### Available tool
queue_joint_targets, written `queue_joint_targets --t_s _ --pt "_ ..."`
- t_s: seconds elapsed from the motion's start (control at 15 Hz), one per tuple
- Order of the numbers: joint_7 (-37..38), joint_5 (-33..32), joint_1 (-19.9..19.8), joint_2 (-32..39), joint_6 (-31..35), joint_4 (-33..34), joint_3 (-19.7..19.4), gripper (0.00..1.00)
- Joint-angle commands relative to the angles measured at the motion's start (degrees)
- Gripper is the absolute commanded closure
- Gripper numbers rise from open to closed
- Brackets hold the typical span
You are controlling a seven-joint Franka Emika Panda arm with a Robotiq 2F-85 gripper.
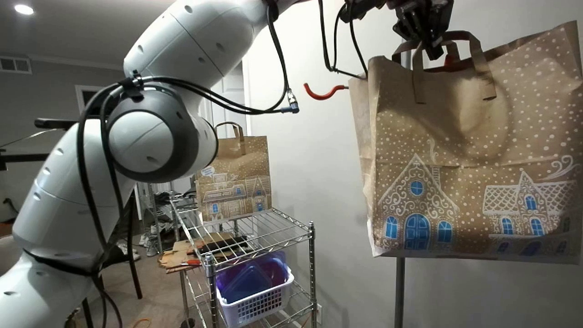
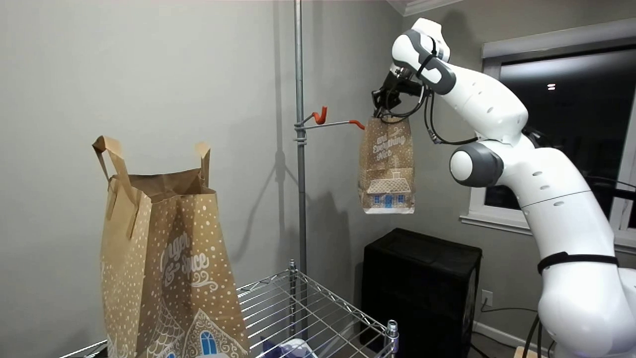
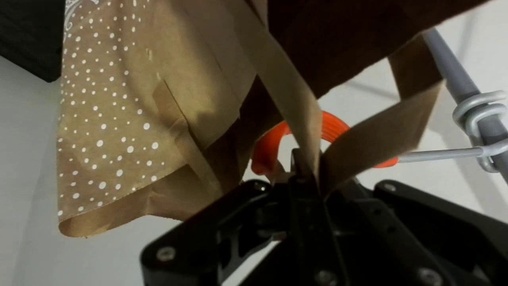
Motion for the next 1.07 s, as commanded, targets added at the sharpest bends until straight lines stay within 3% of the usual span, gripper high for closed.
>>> queue_joint_targets --t_s 0.0,1.0 --pt "-4.8 -0.5 -0.7 -1.5 -0.9 -2.1 3.6 0.96" --pt "-21.0 -0.8 -3.1 -2.2 -14.5 -1.5 6.2 0.96"
